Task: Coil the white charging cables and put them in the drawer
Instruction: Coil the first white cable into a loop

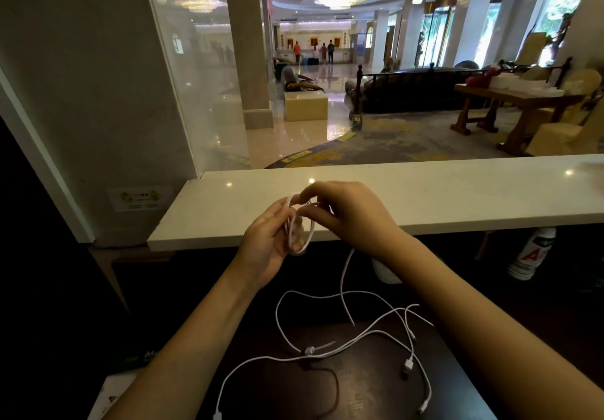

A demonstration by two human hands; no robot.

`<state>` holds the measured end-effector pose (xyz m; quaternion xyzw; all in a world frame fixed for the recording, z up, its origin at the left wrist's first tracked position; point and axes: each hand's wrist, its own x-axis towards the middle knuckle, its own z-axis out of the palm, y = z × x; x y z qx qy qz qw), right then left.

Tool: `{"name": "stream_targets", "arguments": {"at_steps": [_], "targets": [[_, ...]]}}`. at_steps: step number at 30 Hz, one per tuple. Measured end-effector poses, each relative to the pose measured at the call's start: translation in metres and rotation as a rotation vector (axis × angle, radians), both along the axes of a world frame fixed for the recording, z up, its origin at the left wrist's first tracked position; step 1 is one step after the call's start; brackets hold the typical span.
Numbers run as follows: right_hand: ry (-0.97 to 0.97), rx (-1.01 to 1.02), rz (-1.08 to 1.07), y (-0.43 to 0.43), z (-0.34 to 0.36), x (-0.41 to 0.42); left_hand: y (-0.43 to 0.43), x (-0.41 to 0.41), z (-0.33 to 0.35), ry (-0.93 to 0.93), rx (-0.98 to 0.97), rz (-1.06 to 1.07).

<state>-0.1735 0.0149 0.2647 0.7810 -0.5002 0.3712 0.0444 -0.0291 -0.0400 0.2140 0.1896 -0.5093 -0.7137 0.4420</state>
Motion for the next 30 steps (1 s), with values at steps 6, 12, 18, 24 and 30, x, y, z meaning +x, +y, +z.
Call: {"name": "stream_targets", "arguments": {"at_steps": [6,12,18,24,30], "targets": [[-0.032,0.057,-0.078,-0.017,-0.002,-0.018,0.005,0.006,0.006,-0.036,0.113,-0.175],[-0.116,0.095,-0.037,-0.021,-0.001,-0.029,0.013,0.008,0.001,0.017,0.307,-0.490],[-0.373,0.347,0.011,-0.006,-0.042,-0.026,0.012,0.006,0.010,0.298,0.440,-0.586],[-0.393,0.337,-0.045,0.011,-0.072,-0.044,-0.004,0.013,0.015,0.173,0.521,-0.235],[-0.309,0.297,-0.169,0.019,-0.090,-0.062,-0.026,0.022,0.016,0.137,0.513,-0.023]]}}
